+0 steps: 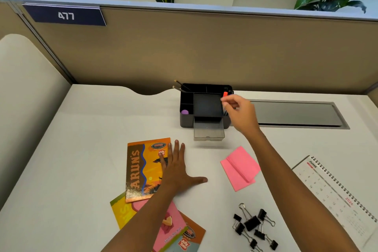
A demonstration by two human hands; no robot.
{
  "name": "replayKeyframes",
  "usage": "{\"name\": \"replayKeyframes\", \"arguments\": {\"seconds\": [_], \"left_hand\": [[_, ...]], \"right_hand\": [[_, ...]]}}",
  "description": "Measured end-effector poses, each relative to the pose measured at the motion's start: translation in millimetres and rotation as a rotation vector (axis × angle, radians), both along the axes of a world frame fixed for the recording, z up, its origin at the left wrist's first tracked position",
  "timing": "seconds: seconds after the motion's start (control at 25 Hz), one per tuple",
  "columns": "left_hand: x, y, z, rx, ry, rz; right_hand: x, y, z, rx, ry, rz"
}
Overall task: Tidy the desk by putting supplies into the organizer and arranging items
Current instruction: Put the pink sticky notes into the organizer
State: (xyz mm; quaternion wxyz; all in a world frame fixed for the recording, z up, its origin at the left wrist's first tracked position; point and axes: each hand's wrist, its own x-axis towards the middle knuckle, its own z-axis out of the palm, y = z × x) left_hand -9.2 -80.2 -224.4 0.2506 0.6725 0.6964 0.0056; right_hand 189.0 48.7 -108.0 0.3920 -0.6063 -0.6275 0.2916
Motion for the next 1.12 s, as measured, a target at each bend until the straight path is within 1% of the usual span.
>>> {"name": "replayKeyframes", "arguments": {"seconds": [0.08, 0.16, 0.24, 0.28, 0.36, 0.44, 0.52, 0.68, 0.8, 0.88, 1.0, 1.04, 1.12], "left_hand": [[0, 0, 1, -0.014, -0.006, -0.009], [-1, 1, 3, -0.041, -0.018, -0.029], [-2, 1, 4, -0.060, -0.016, -0.045], [-2, 1, 5, -0.071, -0.011, -0.052], [-3, 2, 5, -0.089, -0.009, -0.055], [-2, 2, 5, -0.091, -0.011, -0.053], [-2, 2, 5, -0.087, -0.014, -0.051], [-2, 1, 4, -0.066, -0.019, -0.045], [-3, 1, 3, -0.071, -0.032, -0.040], [-3, 0, 3, -0.066, -0.037, -0.039], [-3, 1, 3, -0.059, -0.033, -0.041], [-3, 2, 3, -0.061, -0.032, -0.042], [-3, 2, 3, -0.066, -0.034, -0.041]], "right_hand": [[28, -25, -21, -0.116, -0.024, -0.046], [51, -52, -42, -0.343, -0.089, -0.100], [63, -76, -60, -0.612, -0.242, -0.121], [64, -88, -66, -0.714, -0.323, -0.132], [63, -104, -74, -0.796, -0.445, -0.173], [62, -111, -76, -0.801, -0.507, -0.221], [63, -111, -77, -0.797, -0.496, -0.260], [67, -108, -76, -0.733, -0.376, -0.266], [74, -106, -73, -0.786, -0.379, -0.178], [79, -101, -66, -0.782, -0.273, -0.165], [84, -84, -34, -0.632, -0.034, -0.281], [84, -76, -20, -0.539, 0.005, -0.334], [81, -58, 9, -0.281, -0.027, -0.390]]}}
